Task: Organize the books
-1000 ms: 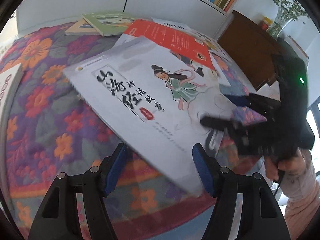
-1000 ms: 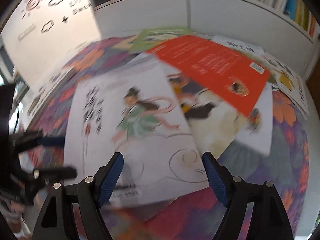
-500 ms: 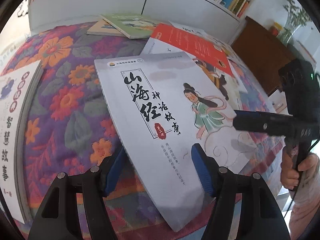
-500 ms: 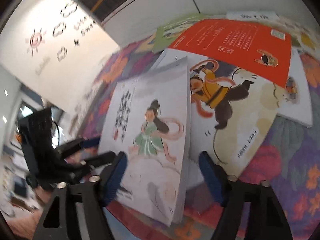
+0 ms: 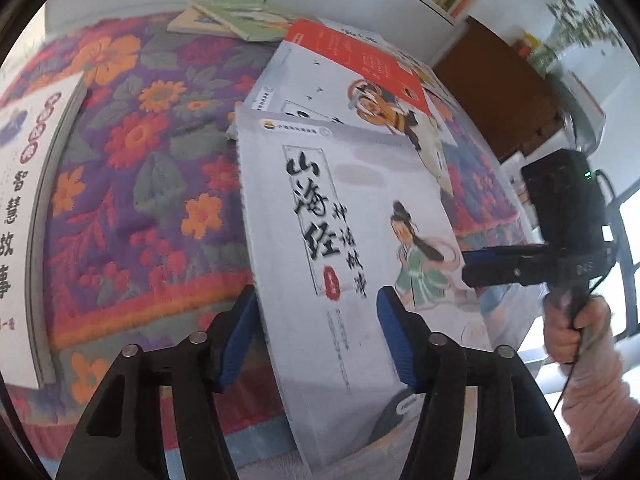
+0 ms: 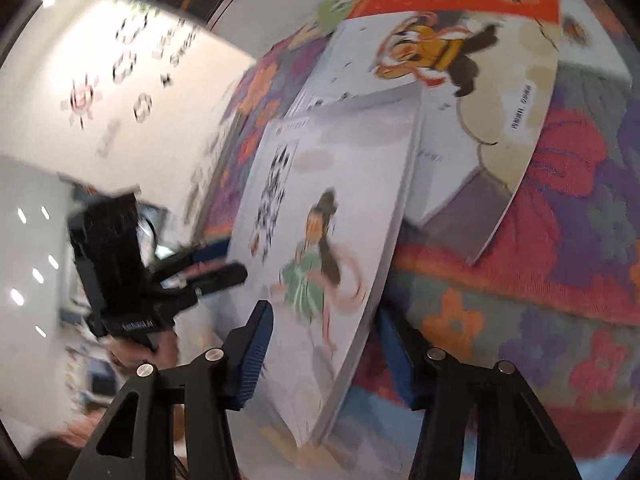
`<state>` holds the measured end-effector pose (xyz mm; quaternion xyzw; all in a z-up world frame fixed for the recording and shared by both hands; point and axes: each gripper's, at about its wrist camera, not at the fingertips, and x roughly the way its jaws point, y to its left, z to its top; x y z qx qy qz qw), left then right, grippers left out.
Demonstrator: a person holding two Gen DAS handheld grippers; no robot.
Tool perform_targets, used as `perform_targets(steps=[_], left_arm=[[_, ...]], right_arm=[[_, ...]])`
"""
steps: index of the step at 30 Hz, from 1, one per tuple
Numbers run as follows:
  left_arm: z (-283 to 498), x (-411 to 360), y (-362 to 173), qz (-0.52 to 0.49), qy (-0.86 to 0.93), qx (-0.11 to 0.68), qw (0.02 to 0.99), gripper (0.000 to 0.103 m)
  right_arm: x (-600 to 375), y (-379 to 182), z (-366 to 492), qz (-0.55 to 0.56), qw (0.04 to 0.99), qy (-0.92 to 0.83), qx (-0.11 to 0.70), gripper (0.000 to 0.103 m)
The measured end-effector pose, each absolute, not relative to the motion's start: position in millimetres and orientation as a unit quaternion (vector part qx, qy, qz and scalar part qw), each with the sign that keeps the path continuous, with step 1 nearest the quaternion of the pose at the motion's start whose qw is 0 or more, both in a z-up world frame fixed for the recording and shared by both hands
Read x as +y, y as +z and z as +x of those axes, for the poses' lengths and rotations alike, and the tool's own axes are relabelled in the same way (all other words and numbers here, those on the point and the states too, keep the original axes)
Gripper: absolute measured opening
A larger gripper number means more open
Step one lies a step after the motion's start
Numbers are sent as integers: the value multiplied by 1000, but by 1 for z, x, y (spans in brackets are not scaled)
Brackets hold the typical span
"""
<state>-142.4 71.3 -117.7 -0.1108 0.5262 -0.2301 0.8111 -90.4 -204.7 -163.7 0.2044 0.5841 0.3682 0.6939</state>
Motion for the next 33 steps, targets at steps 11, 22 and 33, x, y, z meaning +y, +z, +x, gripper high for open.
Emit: perform_targets(steps=[11,22,33], left_arm=[[-118,86,-125,-154,-198,520,817,30],[-119,80,-124,-135,-189,514,826,31],[-120,79,-120,-127,-182,533,817,30]], right_arm=[[-194,-163,-85,170,730,342,567,19],[-178,-148,-97,112,759,306,564,23],[-175,-143,-102,110,760,297,568,25]])
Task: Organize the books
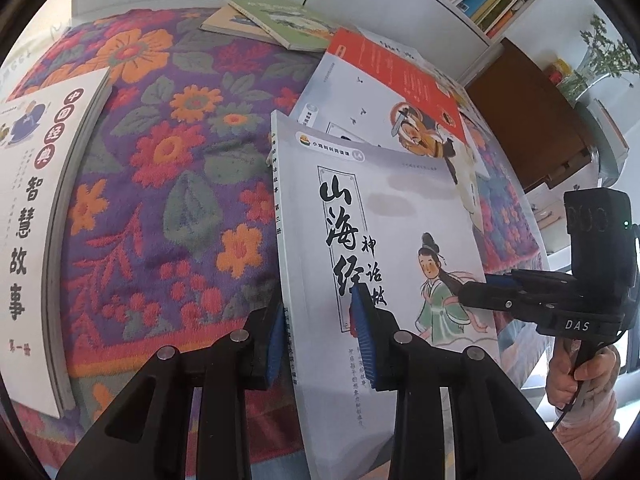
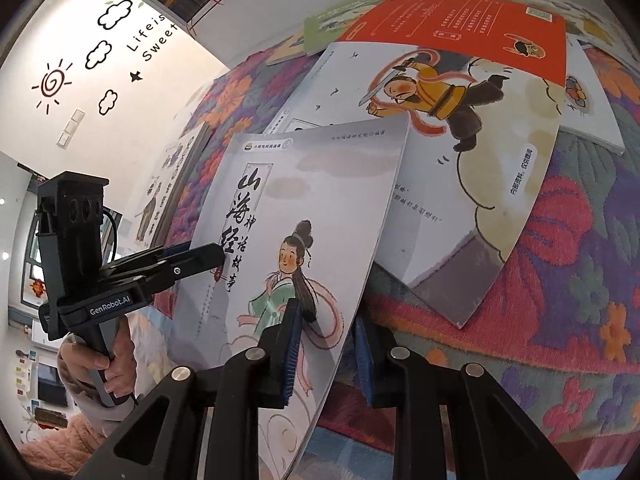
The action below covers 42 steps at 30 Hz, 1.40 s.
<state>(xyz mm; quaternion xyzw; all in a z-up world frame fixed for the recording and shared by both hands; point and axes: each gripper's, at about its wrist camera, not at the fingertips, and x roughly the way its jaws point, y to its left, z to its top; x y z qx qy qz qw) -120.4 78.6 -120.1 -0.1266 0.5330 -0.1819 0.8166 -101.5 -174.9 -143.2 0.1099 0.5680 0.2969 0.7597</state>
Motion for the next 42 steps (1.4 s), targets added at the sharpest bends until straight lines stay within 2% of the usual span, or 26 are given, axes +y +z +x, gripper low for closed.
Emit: perform_targets(steps=[10,23,42], left_arm=[[-126,75,-110,-114,-184,543,811,29],[-128,81,-74,-97,-174,519,831,30],[-128,140,-14,-100,-148,457,871,30]], right_arm=[[-167,-116,-109,115,763,316,553,24],[-151,-84,-115,104,770,323,540,25],[-95,-31,-111,71,789,346,503,25]])
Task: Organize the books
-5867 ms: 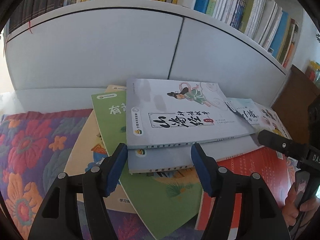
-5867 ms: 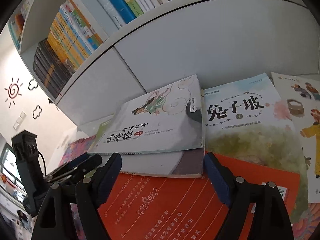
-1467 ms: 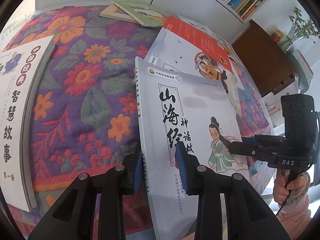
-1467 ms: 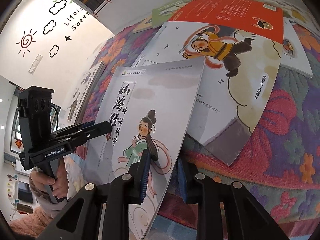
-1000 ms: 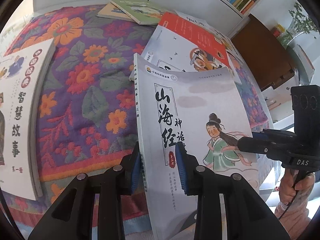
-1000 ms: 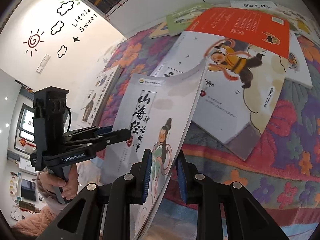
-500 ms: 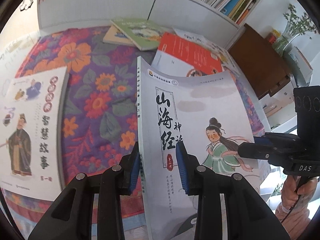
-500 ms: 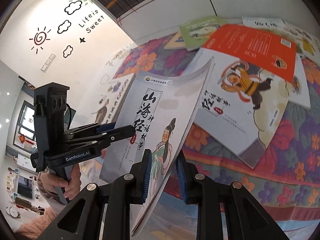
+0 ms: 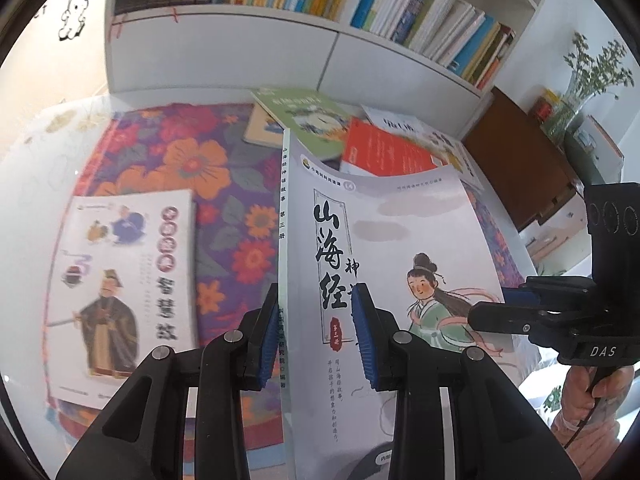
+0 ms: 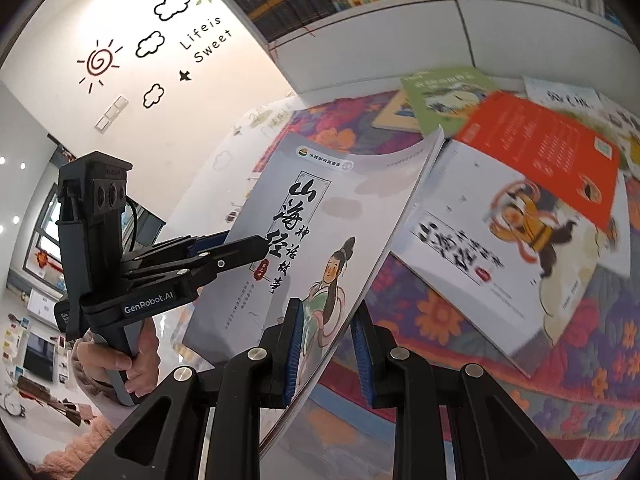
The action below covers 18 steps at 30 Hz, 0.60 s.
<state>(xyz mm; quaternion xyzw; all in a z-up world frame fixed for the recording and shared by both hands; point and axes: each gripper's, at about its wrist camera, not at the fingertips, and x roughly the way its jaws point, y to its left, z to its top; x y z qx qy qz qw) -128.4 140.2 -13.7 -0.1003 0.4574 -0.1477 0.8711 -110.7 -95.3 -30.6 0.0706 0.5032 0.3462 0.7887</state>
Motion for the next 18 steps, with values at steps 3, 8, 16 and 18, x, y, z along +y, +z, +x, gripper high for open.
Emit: perform_targets(steps=[3,8,16,18], left_arm=[[-129,157,-9,-108,-142,450,875,30],[-127,190,-5,-139,-141,442,875,30],[-127,243,-3,-171,-116,429,879,30],[-125,256,-6,-178,-105,431,878,30]], right_arm=[[-78,-26,-106,61,789,353,499,25],[-49,-20,-101,48,785,367,497,25],[2,-11,-88,30,780,391,488,25],[17,-11,-85,15,783,392,483,25]])
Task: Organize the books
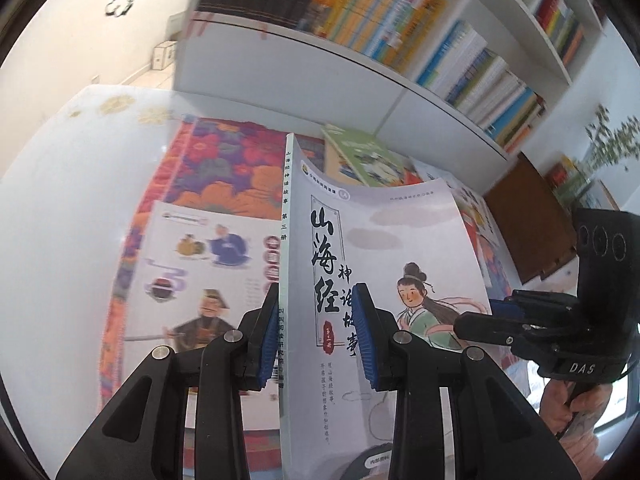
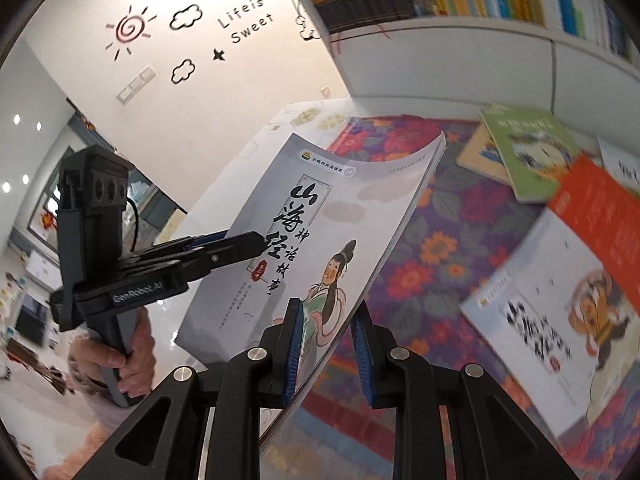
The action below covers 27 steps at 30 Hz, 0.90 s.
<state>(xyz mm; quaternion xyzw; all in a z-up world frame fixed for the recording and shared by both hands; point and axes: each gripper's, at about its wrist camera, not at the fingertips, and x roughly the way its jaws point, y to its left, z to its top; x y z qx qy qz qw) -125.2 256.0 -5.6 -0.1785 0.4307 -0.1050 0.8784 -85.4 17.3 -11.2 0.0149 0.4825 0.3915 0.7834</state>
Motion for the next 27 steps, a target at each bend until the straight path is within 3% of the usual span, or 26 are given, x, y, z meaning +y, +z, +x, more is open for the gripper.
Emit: perform_targets(steps=[16,27], left_arm=[[-105,336,-51,-242,-67,445,860,30],[-92,344,-84,-214,-65,459,860,30]], right_arm=[[98,-61,-52,14,748,421,513,25],[118,-106,-40,15,737,415,533,25]])
